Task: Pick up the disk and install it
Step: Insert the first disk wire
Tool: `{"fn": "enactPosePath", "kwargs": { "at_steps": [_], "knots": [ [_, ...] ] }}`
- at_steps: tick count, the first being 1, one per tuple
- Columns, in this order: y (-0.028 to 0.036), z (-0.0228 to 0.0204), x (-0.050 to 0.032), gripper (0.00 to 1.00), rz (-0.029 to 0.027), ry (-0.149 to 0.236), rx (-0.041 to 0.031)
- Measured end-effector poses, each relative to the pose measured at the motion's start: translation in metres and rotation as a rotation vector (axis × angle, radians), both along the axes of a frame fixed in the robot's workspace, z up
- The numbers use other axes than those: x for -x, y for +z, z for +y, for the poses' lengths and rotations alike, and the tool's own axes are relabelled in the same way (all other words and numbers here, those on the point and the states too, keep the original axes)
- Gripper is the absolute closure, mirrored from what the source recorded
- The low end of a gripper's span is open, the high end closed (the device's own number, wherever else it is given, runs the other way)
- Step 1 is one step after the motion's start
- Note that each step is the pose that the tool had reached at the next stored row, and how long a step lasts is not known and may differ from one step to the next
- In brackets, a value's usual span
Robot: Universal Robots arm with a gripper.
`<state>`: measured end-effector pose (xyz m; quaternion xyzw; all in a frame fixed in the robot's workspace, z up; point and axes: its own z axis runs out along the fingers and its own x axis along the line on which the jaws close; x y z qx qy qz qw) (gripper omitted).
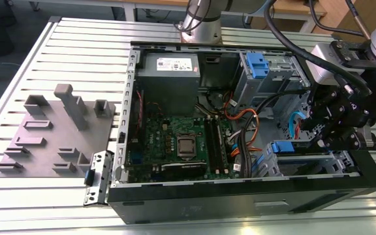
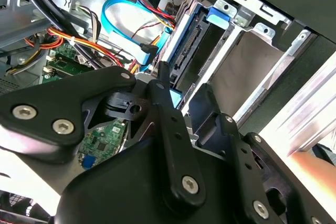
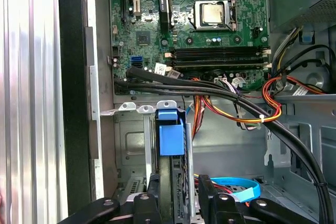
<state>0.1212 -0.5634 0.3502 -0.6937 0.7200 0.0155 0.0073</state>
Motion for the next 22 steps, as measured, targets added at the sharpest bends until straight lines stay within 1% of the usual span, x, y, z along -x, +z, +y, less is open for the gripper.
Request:
{"fn": "enactPosePath", "kwargs": {
  "at_steps": [2, 15, 22],
  "knots": [
    [0.0013, 0.0000, 0.0000, 0.58, 0.0000, 0.000, 0.0001],
    [0.0152, 0.0000, 0.0000, 0.58, 0.0000, 0.000, 0.0002],
    [0.0161, 0.0000, 0.0000, 0.58, 0.0000, 0.000, 0.0002]
  ]
}}
